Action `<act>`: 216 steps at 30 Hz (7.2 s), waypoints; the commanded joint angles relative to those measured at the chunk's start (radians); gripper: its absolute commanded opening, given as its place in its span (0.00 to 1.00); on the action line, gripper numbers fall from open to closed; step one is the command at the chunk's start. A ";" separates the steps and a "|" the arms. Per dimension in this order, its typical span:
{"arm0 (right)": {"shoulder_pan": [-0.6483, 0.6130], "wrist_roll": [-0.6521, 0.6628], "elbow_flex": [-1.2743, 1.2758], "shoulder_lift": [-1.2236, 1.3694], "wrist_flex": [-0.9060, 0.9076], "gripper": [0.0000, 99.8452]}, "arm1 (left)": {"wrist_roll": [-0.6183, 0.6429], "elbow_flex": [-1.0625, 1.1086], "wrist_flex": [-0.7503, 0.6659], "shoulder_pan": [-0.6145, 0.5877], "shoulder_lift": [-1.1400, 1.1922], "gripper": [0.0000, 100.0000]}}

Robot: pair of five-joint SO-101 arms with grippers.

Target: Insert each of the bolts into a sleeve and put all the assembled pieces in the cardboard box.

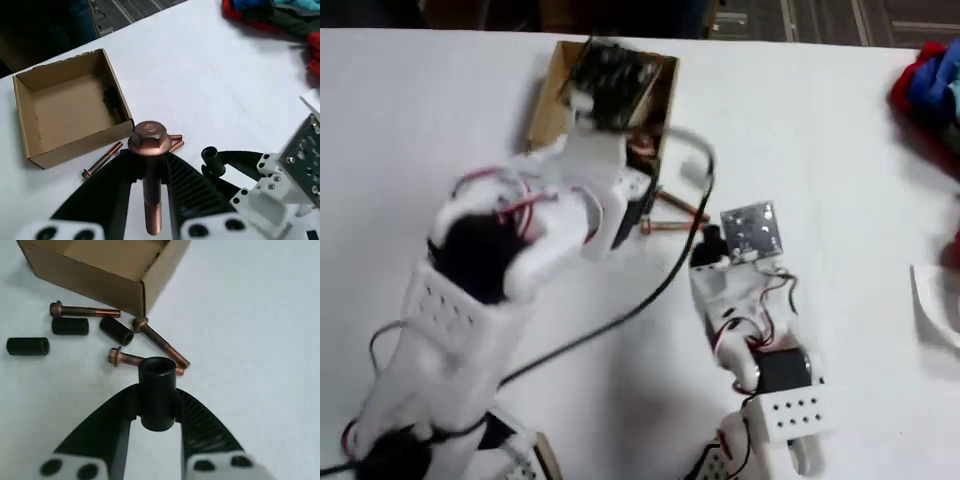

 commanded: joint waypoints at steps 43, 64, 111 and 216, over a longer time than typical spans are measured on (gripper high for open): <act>-0.191 -0.028 0.270 -0.352 -0.381 0.02 | 0.295 0.440 -0.638 0.002 -0.100 0.02; -0.154 -0.029 0.290 -0.352 -0.417 0.02 | 0.288 0.526 -0.738 0.075 -0.048 0.02; -0.087 -0.029 0.288 -0.360 -0.415 0.02 | 0.097 0.651 -0.631 0.094 -0.012 0.22; 0.099 -0.296 -2.901 2.698 0.159 0.02 | -0.054 1.395 -1.269 -0.717 -0.258 0.21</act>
